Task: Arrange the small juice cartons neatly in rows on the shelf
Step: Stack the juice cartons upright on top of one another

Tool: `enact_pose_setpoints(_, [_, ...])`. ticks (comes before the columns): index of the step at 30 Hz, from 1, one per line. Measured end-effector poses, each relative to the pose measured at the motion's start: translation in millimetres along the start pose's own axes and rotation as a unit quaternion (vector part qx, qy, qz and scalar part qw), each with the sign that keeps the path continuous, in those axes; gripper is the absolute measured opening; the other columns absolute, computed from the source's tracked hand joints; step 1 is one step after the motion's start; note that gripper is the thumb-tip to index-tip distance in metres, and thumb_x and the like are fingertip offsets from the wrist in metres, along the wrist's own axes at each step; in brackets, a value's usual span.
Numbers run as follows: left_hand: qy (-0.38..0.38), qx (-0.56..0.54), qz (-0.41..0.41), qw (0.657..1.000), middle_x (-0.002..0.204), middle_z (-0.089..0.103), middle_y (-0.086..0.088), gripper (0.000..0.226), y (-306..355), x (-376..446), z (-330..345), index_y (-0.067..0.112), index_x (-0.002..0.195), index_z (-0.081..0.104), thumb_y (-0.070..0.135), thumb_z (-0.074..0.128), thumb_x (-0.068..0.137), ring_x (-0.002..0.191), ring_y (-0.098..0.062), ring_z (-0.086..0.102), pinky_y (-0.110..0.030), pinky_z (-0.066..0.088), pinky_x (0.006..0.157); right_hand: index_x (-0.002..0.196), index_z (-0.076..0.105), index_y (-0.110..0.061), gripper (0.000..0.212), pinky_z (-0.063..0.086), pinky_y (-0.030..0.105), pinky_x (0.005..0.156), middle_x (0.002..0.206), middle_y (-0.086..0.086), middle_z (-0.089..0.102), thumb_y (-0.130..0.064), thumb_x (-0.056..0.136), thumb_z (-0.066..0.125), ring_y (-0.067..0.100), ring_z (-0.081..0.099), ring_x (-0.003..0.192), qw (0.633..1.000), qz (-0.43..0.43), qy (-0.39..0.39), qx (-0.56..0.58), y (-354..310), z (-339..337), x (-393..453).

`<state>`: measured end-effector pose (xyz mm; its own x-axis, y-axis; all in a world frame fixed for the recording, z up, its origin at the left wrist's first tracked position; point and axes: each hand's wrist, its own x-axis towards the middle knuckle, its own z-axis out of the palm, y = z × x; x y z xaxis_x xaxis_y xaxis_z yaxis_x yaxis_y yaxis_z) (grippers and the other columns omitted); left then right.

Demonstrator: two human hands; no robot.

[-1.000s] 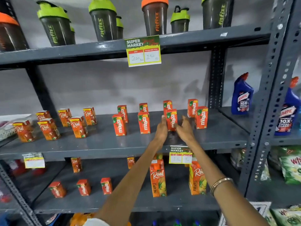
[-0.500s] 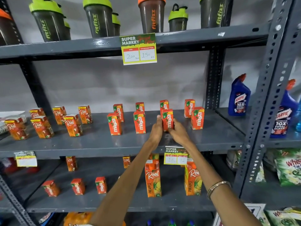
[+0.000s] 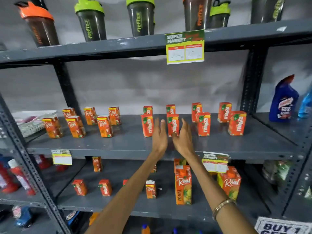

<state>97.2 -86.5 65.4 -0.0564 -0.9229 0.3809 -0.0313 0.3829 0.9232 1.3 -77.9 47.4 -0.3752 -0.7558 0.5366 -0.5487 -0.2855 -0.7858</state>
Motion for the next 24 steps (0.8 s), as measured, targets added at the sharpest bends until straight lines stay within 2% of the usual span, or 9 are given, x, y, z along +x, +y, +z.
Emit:
enact_pose_setpoints(2, [-0.043,-0.007,-0.030,0.999,0.133,0.064,-0.019,0.051,5,6,16,0.001,0.136,0.053,0.037,0.029,0.110,0.130,-0.029,0.058,-0.038,0.044,0.111,0.132,0.054,-0.014,0.037,0.049,0.031,0.088,0.125,0.012,0.065,-0.020,0.095,0.062,0.032,0.064,0.118,0.998,0.036,-0.049,0.025,7,-3,14])
enact_pose_setpoints(4, [-0.068,-0.009,-0.041,0.997,0.126,0.069,-0.016,0.053,5,7,26,0.003,0.130,0.059,0.040,0.027,0.110,0.121,-0.027,0.064,-0.040,0.048,0.108,0.119,0.059,-0.023,0.023,0.050,0.032,0.080,0.114,0.006,0.070,-0.024,0.096,0.059,0.030,0.068,0.109,0.995,0.055,-0.073,0.025,17,-8,21])
enact_pose_setpoints(8, [-0.076,-0.030,-0.057,0.995,0.126,0.069,-0.016,0.057,-3,5,30,0.005,0.130,0.062,0.043,0.026,0.109,0.119,-0.025,0.065,-0.045,0.047,0.110,0.120,0.059,-0.020,0.025,0.047,0.025,0.076,0.102,-0.005,0.068,-0.028,0.096,0.060,0.024,0.070,0.103,0.993,0.067,-0.093,0.032,24,-8,22])
enact_pose_setpoints(11, [-0.085,-0.034,-0.073,0.993,0.128,0.068,-0.017,0.060,-3,7,31,0.003,0.132,0.062,0.044,0.023,0.109,0.121,-0.026,0.065,-0.043,0.047,0.111,0.126,0.057,-0.019,0.029,0.046,0.020,0.072,0.103,-0.008,0.066,-0.029,0.098,0.058,0.017,0.067,0.097,0.991,0.070,-0.108,0.025,24,-11,23])
enact_pose_setpoints(13, [-0.092,-0.026,-0.089,0.991,0.129,0.068,-0.018,0.064,-4,11,29,0.003,0.132,0.061,0.047,0.022,0.108,0.120,-0.027,0.065,-0.041,0.049,0.109,0.129,0.053,-0.018,0.032,0.048,0.021,0.069,0.103,-0.007,0.066,-0.026,0.099,0.057,0.014,0.066,0.091,0.990,0.072,-0.123,0.020,23,-10,24])
enact_pose_setpoints(17, [-0.100,-0.024,-0.094,0.990,0.123,0.071,-0.017,0.066,-7,12,28,0.005,0.129,0.063,0.050,0.020,0.108,0.115,-0.026,0.067,-0.043,0.051,0.107,0.131,0.046,-0.014,0.034,0.053,0.026,0.059,0.092,-0.001,0.068,-0.021,0.099,0.055,0.016,0.069,0.075,0.985,0.078,-0.156,0.003,25,-12,27])
enact_pose_setpoints(19, [-0.100,-0.028,-0.094,0.990,0.125,0.070,-0.016,0.065,-7,10,28,0.007,0.129,0.064,0.050,0.020,0.108,0.116,-0.025,0.067,-0.041,0.050,0.107,0.133,0.042,-0.014,0.037,0.057,0.030,0.066,0.097,0.000,0.068,-0.020,0.100,0.055,0.020,0.071,0.084,0.982,0.080,-0.168,0.002,26,-12,27])
enact_pose_setpoints(22, [-0.101,-0.031,-0.099,0.989,0.128,0.069,-0.015,0.065,-5,9,29,0.008,0.131,0.064,0.050,0.020,0.108,0.119,-0.024,0.066,-0.040,0.049,0.108,0.138,0.037,-0.013,0.042,0.058,0.040,0.087,0.112,0.003,0.064,-0.019,0.100,0.055,0.027,0.068,0.105,0.981,0.080,-0.175,-0.004,27,-12,26])
enact_pose_setpoints(24, [-0.106,-0.038,-0.105,0.988,0.129,0.068,-0.016,0.064,-2,7,28,0.007,0.132,0.063,0.049,0.021,0.108,0.121,-0.025,0.065,-0.042,0.048,0.110,0.139,0.036,-0.011,0.044,0.055,0.036,0.087,0.113,0.003,0.062,-0.017,0.100,0.056,0.029,0.067,0.109,0.980,0.085,-0.181,-0.011,26,-13,26])
